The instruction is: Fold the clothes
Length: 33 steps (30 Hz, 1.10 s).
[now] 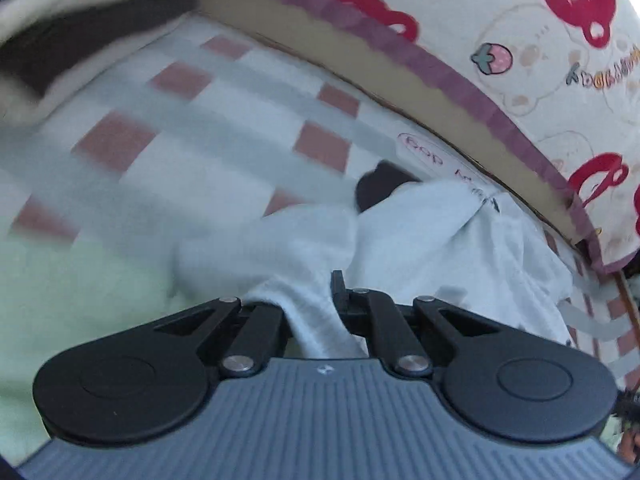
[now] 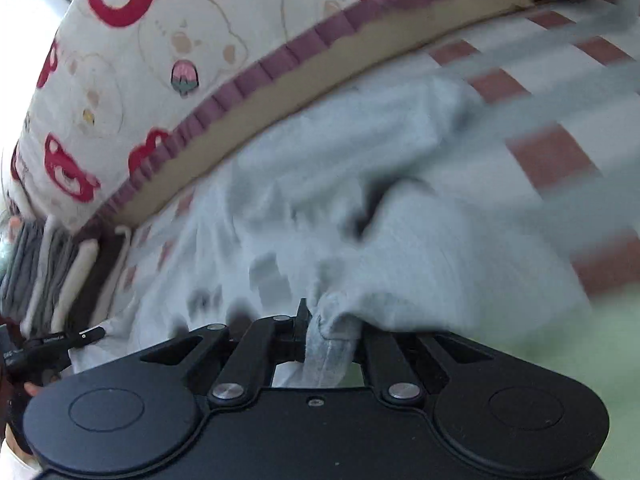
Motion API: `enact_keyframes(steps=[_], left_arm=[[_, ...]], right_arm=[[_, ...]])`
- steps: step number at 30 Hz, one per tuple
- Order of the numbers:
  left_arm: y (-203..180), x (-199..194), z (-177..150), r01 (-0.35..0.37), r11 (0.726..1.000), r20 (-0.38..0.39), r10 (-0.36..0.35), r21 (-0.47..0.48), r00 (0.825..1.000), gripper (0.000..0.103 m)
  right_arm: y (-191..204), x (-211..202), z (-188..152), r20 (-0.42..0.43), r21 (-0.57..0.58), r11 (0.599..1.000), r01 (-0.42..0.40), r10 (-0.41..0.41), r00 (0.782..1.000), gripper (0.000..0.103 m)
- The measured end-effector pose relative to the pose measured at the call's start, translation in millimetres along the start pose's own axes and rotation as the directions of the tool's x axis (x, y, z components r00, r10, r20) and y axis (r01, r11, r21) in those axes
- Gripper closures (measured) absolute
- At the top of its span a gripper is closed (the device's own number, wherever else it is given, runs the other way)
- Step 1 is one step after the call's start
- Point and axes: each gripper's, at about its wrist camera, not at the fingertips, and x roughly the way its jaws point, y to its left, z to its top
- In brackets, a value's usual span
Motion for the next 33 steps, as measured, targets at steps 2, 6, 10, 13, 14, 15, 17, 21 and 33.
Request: enact_keyframes(steps=[2, 6, 10, 13, 14, 15, 17, 21, 33], left_arm=[[-21, 4, 53, -0.011, 0.998, 0.07, 0.006, 0.062, 0.997, 0.101], [-72, -86, 176, -0.022, 0.991, 0.438, -0.037, 0.129, 0.898, 0.101], [-122, -236, 176, -0.009, 0.974, 0.753, -0.169, 0.226, 0.636, 0.101], [-122, -292, 152, 0.089, 0.971, 0.734, -0.226, 0.222, 0.641, 0.1], [-115, -296, 143, 0.128, 0.97, 0.687, -0.237, 0.206, 0.687, 0.1], [-106, -293, 132, 0.153, 0.972, 0.637, -0.231, 0.175, 0.736, 0.099], [-83, -272, 101, 0.141, 0.986, 0.538, -0.168, 0.091, 0.826, 0.099], [-22, -215, 16, 0.031, 0.995, 0.34, 0.002, -0.093, 0.94, 0.1], [-3, -121, -98, -0.28, 0.96, 0.04, 0.279, 0.023, 0.96, 0.102]], right_arm=[[32, 9, 66, 0.103, -0.062, 0.998, -0.006, 0.012, 0.995, 0.095], [139, -46, 177, 0.443, -0.269, 0.963, -0.026, 0.148, 0.884, 0.095], [193, -165, 174, 0.721, -0.412, 0.902, -0.129, 0.409, 0.559, 0.095], [196, -210, 153, 0.73, -0.473, 0.871, -0.133, 0.472, 0.494, 0.096], [192, -215, 146, 0.719, -0.473, 0.871, -0.134, 0.469, 0.513, 0.095], [185, -213, 140, 0.697, -0.463, 0.874, -0.147, 0.461, 0.548, 0.095], [159, -195, 127, 0.634, -0.403, 0.895, -0.191, 0.423, 0.647, 0.094], [89, -128, 84, 0.5, -0.259, 0.961, -0.098, 0.221, 0.838, 0.094], [19, -36, 7, 0.213, -0.295, 0.949, 0.114, -0.05, 0.976, 0.095]])
